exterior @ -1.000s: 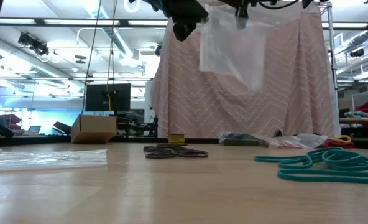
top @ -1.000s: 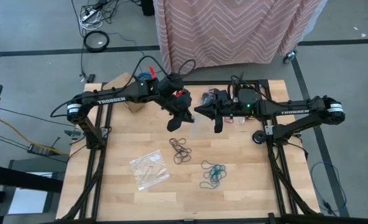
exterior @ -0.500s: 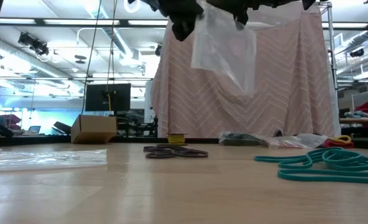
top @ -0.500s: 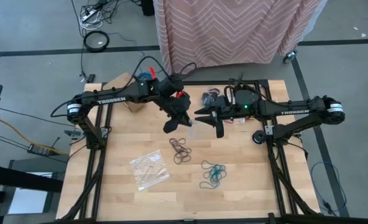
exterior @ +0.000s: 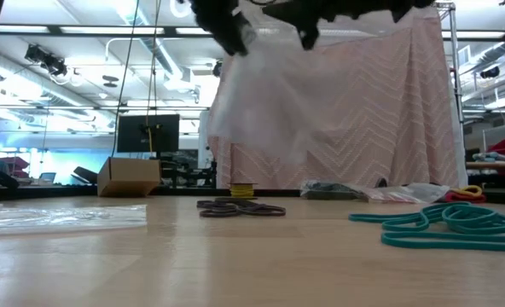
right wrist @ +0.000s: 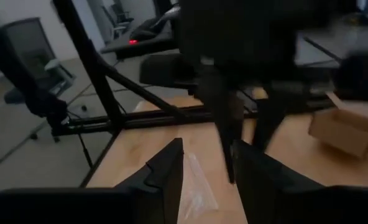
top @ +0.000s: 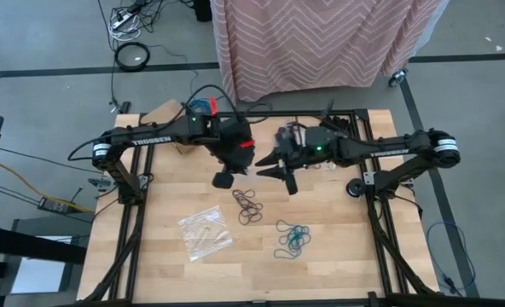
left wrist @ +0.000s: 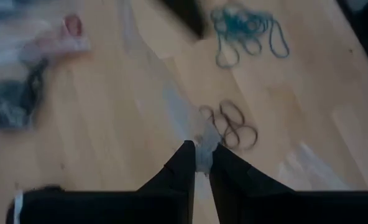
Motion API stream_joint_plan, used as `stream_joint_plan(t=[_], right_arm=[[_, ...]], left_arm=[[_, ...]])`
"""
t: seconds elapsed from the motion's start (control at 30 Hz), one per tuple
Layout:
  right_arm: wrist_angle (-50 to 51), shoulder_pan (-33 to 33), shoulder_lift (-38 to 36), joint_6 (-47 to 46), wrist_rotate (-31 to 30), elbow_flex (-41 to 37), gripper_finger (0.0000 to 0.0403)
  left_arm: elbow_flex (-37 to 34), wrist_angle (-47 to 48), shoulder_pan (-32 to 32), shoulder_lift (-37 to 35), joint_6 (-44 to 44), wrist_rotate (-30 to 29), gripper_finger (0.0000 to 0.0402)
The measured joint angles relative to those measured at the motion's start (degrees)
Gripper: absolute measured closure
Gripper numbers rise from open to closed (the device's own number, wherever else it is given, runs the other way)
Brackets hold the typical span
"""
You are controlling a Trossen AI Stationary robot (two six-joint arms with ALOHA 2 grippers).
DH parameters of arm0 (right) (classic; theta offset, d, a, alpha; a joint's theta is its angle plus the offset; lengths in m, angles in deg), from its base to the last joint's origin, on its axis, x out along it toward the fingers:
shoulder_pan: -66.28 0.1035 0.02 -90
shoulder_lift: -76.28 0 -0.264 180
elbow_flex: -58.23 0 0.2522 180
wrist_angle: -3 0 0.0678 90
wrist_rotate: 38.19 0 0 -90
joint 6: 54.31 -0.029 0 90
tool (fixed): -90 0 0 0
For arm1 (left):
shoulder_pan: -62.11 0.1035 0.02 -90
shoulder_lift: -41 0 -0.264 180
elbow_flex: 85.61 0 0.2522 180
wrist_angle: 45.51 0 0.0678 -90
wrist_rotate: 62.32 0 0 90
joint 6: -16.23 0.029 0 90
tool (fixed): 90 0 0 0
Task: Sort rubber bands
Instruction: Open the transparent zip bag
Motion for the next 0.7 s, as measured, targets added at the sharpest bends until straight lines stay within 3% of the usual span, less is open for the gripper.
stream_joint_plan(t=[0.3,0.47,0.7], right_arm=[[13.35,0.39,11.45,6.74,-2.07,14.04,0.0276],[15.23,0.39,13.27,6.5,-2.67,15.56,0.0289],[19.54,0.39,11.69,7.22,-2.8,15.62,0.0345]], left_arm=[[0.35,0.95,-0.17,0.0,-2.16,-0.52,0.0355],[0.35,1.38,-0.13,0.0,-3.09,-0.57,0.0355],[0.37,1.41,-0.15,-0.02,-3.28,-0.25,0.0355]])
